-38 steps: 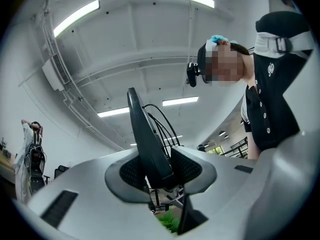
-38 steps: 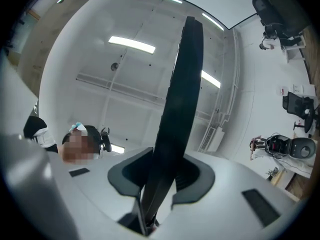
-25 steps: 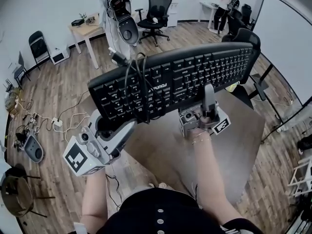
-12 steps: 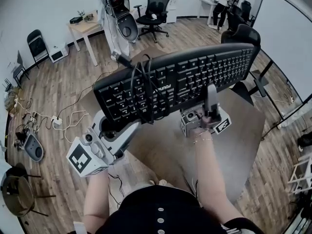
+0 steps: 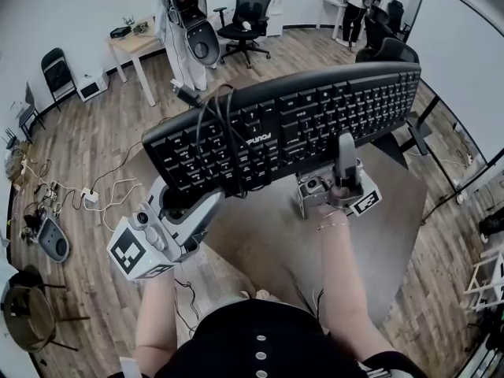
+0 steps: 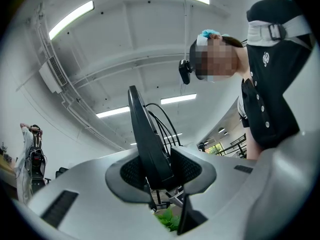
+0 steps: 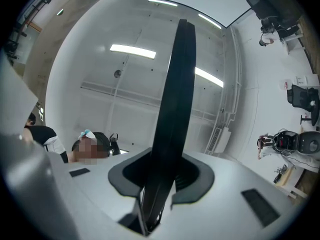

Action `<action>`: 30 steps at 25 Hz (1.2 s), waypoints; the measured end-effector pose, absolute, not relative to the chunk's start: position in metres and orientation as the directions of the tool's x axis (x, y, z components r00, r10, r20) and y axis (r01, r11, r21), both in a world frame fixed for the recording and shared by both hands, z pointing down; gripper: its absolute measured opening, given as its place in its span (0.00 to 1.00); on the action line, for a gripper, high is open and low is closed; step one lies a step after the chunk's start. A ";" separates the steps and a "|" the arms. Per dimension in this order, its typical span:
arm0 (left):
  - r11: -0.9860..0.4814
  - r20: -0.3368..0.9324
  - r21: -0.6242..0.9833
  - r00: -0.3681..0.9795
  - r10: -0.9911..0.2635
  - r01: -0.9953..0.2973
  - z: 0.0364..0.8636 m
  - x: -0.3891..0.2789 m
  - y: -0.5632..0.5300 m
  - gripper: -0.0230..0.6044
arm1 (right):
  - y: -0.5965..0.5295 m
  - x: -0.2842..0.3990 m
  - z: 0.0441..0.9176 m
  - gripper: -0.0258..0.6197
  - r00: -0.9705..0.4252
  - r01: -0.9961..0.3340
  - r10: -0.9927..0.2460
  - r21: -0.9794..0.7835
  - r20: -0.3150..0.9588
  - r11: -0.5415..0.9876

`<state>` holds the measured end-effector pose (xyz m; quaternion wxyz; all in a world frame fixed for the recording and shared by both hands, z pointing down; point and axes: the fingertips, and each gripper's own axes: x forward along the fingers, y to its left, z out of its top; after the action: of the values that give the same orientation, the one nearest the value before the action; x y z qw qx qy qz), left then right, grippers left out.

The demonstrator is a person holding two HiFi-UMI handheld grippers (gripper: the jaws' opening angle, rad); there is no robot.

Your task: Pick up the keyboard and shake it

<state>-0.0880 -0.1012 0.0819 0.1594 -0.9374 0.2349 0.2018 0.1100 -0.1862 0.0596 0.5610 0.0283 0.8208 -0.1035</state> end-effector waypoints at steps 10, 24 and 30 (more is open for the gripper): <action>-0.872 -0.481 -0.124 0.797 -0.366 -0.474 0.092 -0.090 -0.115 0.26 | -0.173 0.111 0.043 0.21 -0.444 0.064 -0.059 -0.097 -0.894 0.993; -0.933 -0.546 0.035 0.775 -0.318 -0.358 0.103 -0.084 -0.135 0.26 | -0.147 0.114 0.020 0.20 -0.542 -0.122 -0.112 -0.054 -0.833 0.991; -0.951 -0.579 0.082 0.763 -0.288 -0.297 0.113 -0.081 -0.150 0.28 | -0.140 0.112 0.017 0.19 -0.578 -0.211 -0.146 -0.026 -0.803 0.977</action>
<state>-0.0806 -0.1504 0.1134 0.0072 -0.9389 0.1558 0.3070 0.1116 -0.1399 0.0167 0.4484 -0.1007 0.8874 0.0364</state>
